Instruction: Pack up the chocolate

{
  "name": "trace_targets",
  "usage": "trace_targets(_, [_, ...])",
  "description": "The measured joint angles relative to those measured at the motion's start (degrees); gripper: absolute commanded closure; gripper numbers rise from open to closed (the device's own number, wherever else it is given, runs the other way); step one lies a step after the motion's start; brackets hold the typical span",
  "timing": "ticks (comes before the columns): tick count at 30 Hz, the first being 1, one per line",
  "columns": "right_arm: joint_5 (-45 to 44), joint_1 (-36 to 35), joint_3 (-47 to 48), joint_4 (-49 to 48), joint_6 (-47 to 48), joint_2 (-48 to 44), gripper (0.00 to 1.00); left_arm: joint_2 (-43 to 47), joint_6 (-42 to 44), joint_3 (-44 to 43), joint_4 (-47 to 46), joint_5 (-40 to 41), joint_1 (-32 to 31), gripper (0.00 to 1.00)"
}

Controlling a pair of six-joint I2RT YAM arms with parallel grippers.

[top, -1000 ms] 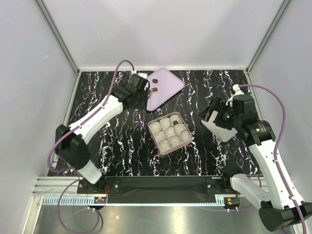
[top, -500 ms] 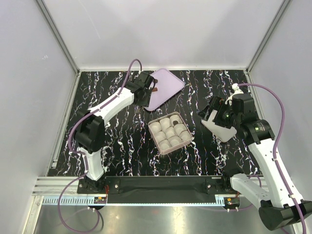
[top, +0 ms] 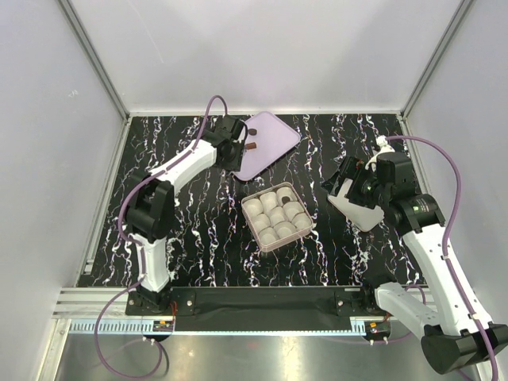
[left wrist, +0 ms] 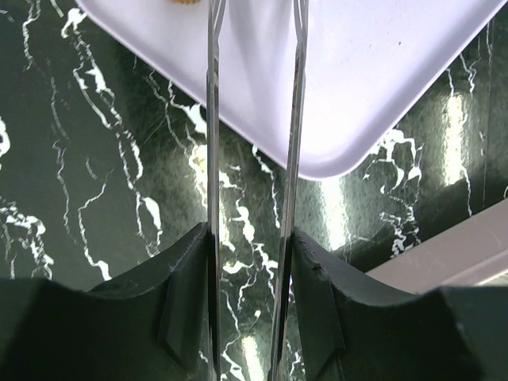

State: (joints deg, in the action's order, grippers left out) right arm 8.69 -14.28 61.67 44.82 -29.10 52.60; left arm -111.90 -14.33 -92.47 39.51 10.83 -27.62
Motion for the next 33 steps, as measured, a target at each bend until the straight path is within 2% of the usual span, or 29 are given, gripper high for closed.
trace_targets(11, [0.0,0.0,0.0,-0.3,0.0,1.0,0.0,-3.0,0.6,-2.3,-0.5,-1.4,0.5,0.53])
trace_targets(26, [0.0,0.0,-0.3,-0.5,0.0,1.3,0.0,-4.5,0.6,-3.8,1.7,-1.6,0.8,0.64])
trace_targets(33, [0.0,0.0,-0.3,-0.6,0.0,1.3,0.0,-1.5,0.6,-3.8,4.4,-2.9,0.8,0.66])
